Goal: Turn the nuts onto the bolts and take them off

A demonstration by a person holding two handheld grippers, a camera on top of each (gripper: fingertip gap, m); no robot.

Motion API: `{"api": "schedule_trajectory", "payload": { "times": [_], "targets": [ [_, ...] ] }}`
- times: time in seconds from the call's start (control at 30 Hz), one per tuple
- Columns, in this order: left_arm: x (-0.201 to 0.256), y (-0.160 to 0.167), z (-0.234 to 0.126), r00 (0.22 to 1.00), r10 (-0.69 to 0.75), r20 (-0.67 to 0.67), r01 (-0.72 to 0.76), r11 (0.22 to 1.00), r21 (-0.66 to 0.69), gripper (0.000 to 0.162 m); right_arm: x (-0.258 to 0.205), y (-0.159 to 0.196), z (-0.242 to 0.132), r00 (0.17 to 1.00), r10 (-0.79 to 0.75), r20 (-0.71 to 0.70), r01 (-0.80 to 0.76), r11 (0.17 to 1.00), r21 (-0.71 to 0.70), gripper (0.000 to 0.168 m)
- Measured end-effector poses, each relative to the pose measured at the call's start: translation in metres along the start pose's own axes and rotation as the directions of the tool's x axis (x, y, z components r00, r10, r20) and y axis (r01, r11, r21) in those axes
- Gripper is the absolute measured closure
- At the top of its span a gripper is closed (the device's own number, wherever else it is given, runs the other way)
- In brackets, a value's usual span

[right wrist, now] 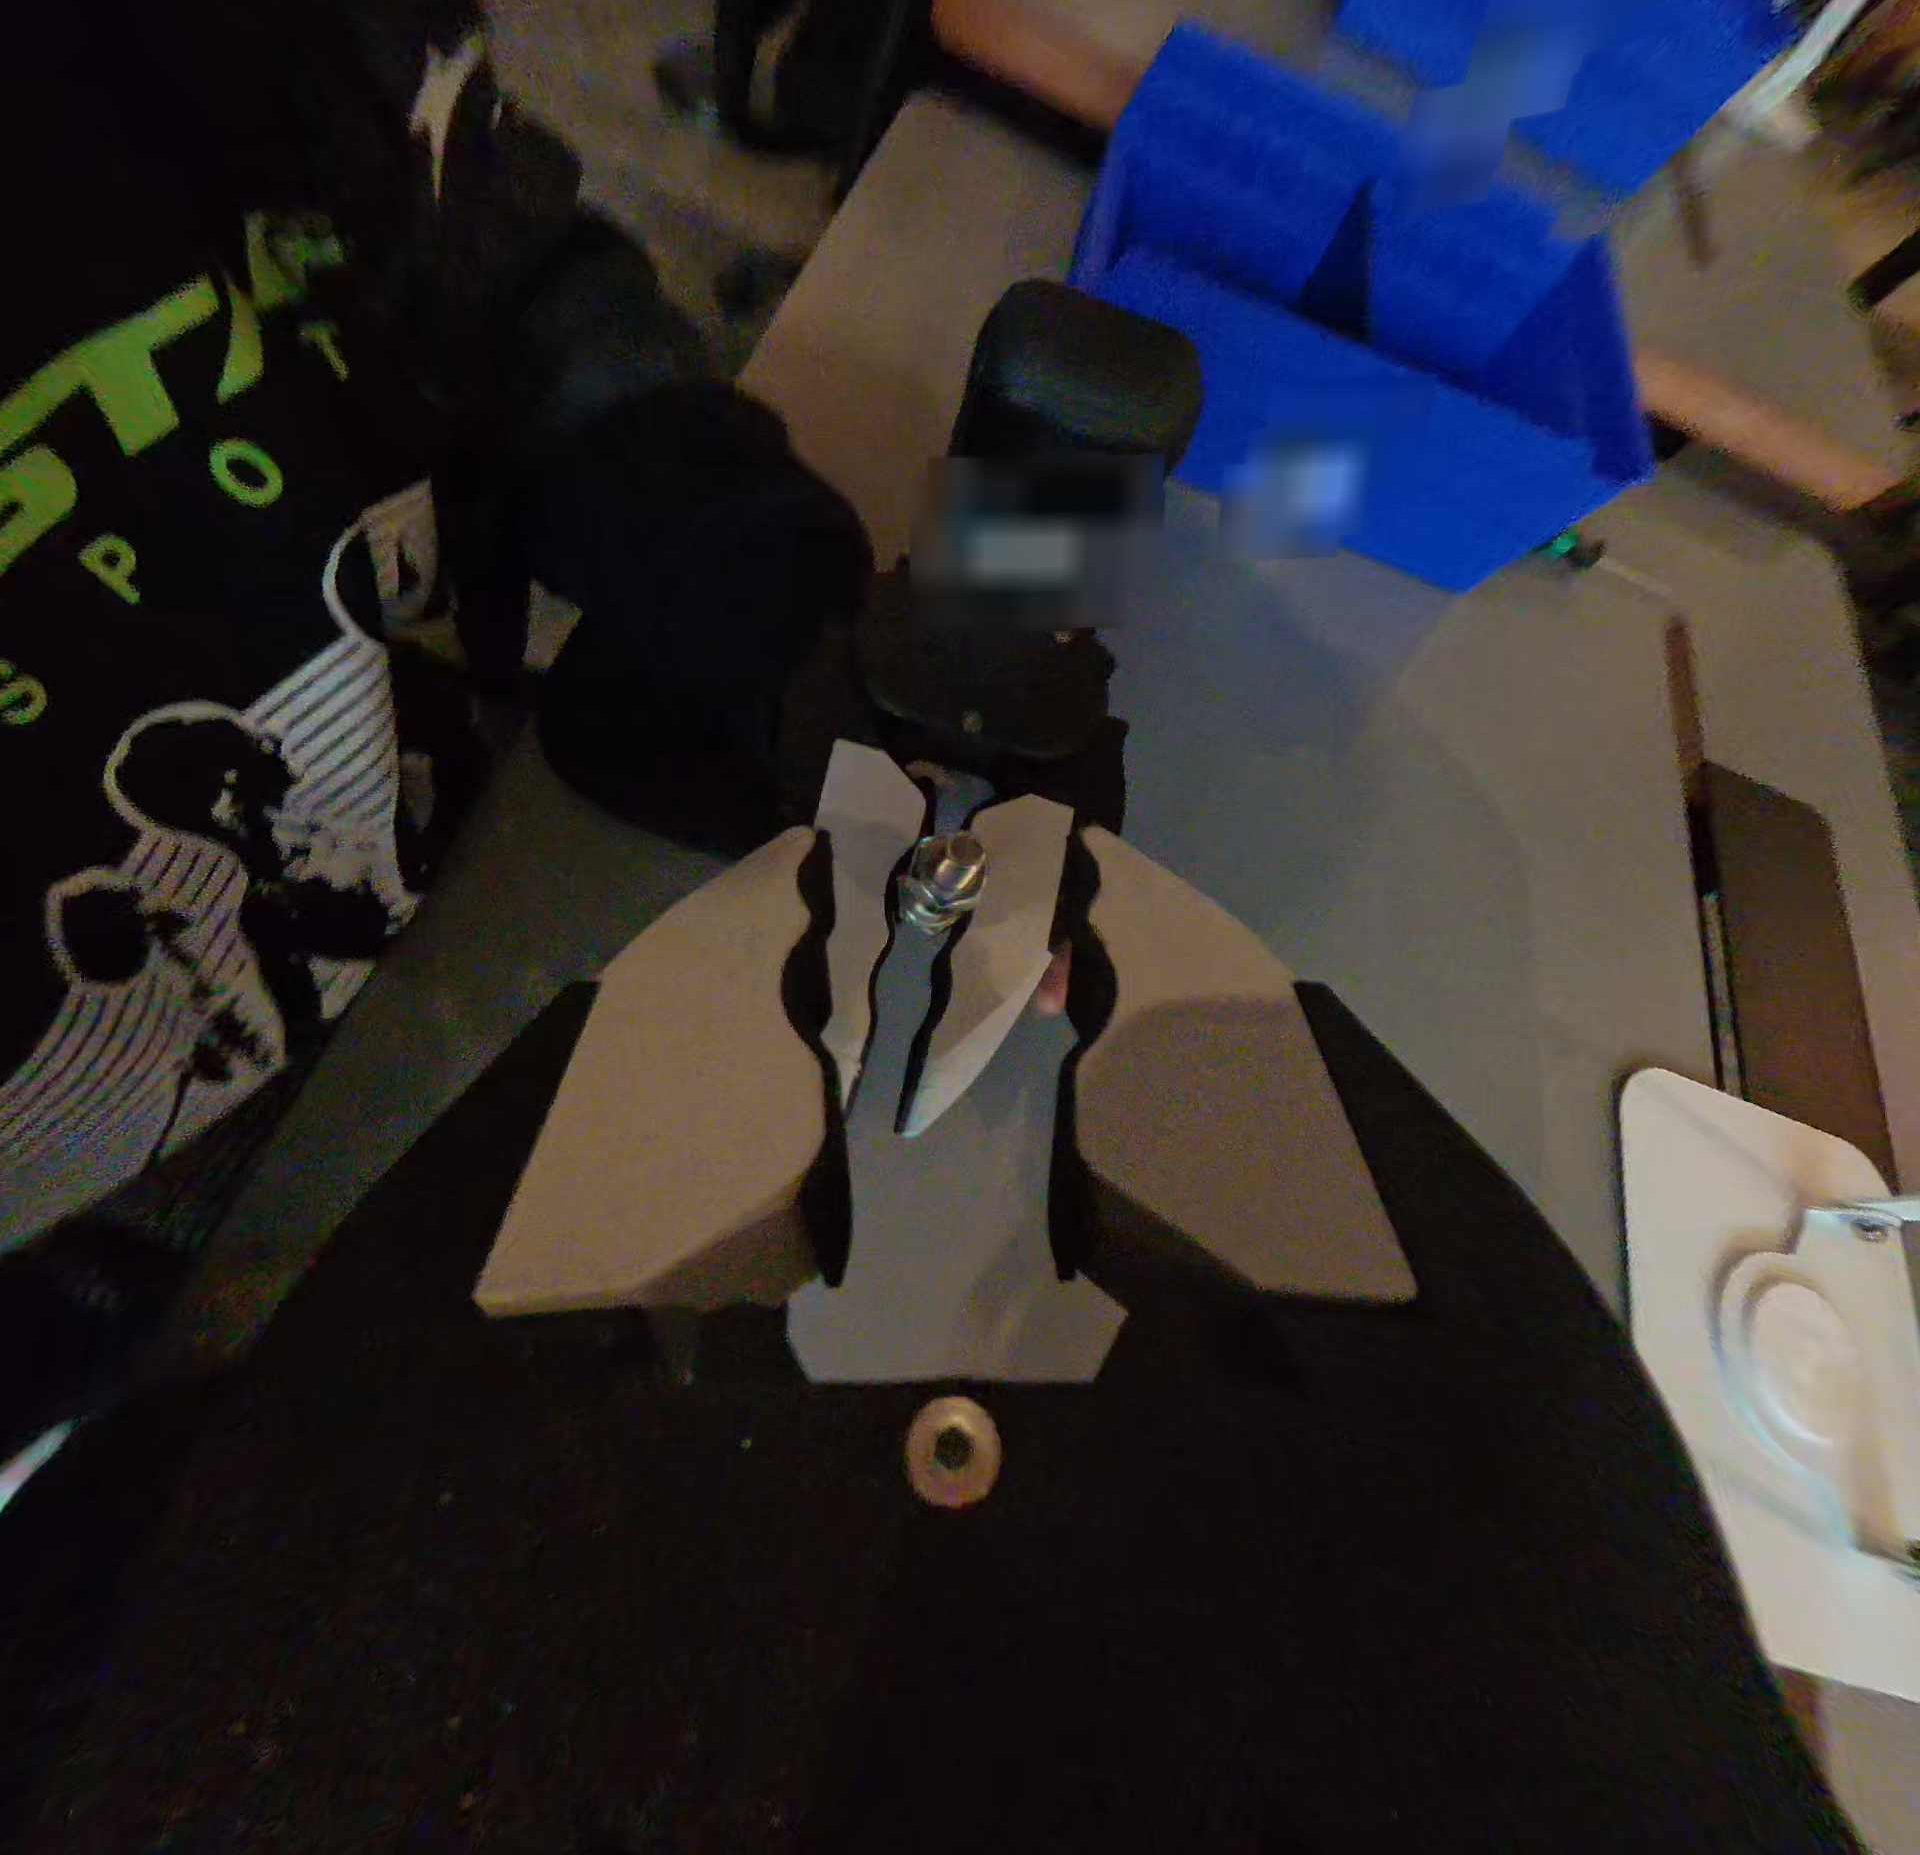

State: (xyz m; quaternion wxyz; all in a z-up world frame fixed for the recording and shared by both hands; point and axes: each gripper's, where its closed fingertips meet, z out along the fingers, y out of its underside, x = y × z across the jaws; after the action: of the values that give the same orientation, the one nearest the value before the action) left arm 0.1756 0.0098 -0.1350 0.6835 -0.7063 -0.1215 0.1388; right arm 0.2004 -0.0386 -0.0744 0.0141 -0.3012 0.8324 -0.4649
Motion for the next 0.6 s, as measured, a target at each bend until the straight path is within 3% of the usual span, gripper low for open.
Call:
{"api": "schedule_trajectory", "payload": {
  "times": [0.23,0.6],
  "targets": [
    [0.000,0.000,0.000,1.000,0.004,0.000,-0.004,1.000,-0.003,0.150,0.003,0.012,0.012,0.973,-0.072,0.221,0.157,0.906,-0.393,0.133],
    [0.000,0.000,0.000,1.000,0.003,0.000,-0.003,1.000,-0.002,0.150,0.001,0.017,0.022,0.918,-0.039,0.394,0.268,0.794,-0.545,0.149]
  ]
}}
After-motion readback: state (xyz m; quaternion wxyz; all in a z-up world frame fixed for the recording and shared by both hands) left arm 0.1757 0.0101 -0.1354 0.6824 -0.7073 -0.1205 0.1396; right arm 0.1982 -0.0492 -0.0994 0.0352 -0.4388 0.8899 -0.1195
